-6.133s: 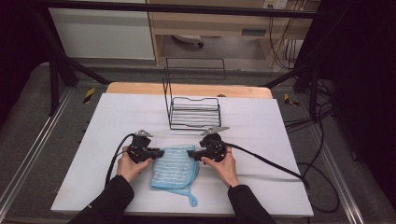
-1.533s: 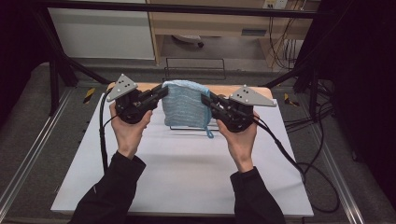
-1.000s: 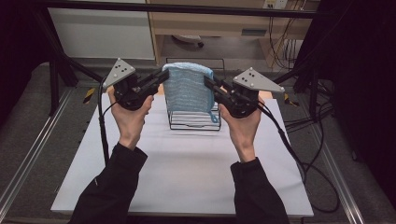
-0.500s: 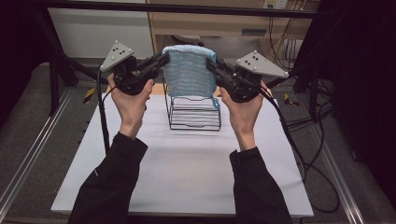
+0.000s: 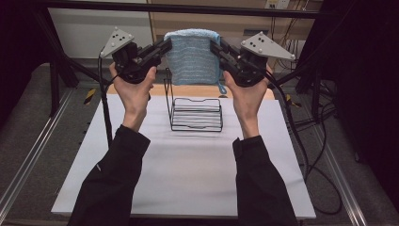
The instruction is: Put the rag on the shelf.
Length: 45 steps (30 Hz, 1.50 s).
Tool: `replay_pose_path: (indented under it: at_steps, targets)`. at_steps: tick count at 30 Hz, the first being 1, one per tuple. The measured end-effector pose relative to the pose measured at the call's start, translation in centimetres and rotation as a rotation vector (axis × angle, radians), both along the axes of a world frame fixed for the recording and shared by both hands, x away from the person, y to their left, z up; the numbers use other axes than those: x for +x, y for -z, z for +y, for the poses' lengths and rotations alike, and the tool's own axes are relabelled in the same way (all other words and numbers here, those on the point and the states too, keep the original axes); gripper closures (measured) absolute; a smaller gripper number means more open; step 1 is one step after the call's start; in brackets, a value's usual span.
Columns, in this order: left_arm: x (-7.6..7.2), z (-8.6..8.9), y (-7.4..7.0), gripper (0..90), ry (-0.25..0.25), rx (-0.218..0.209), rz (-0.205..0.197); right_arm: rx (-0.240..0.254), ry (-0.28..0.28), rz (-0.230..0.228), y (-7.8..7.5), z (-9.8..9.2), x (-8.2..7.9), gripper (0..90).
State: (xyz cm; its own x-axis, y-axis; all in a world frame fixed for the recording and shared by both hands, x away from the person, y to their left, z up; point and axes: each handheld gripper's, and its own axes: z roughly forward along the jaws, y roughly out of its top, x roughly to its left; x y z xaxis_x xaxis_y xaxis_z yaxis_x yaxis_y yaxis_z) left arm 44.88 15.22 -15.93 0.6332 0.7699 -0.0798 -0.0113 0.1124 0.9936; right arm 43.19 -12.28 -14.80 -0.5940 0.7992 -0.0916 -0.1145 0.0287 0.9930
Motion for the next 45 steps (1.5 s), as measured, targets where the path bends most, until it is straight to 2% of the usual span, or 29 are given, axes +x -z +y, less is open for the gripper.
replay_pose_path:
  at_steps: [9,21,26,30,34,36,40,45]
  targets:
    - [1.3,0.2,-0.8,81.5,-0.018,-0.03,-0.005,-0.007,0.001,-0.016,-1.1,0.3,1.8,79.3]
    - [2.4,0.4,-1.6,81.4,-0.048,-0.03,-0.027,-0.002,-0.007,-0.044,-1.7,0.7,3.6,79.3]
    - [3.3,0.2,-1.1,81.4,-0.064,-0.001,-0.013,-0.009,0.003,-0.041,-1.0,0.7,4.5,79.3]
    - [4.4,0.1,-0.3,81.4,-0.067,0.009,0.01,-0.011,0.003,-0.017,0.0,0.7,5.5,79.4]
    - [5.3,-0.2,0.4,81.4,-0.074,0.039,0.02,-0.016,0.007,0.0,0.9,0.5,6.3,79.4]
    - [5.6,-0.3,0.5,81.4,-0.069,0.03,0.022,-0.014,0.007,0.008,1.1,0.3,6.6,79.5]
    - [5.8,-0.5,0.6,81.4,-0.064,0.023,0.007,-0.008,0.009,0.002,0.9,0.1,6.9,79.7]
    - [5.9,-0.6,1.4,81.4,-0.061,0.045,0.023,-0.024,0.013,0.02,1.8,0.0,7.1,79.7]
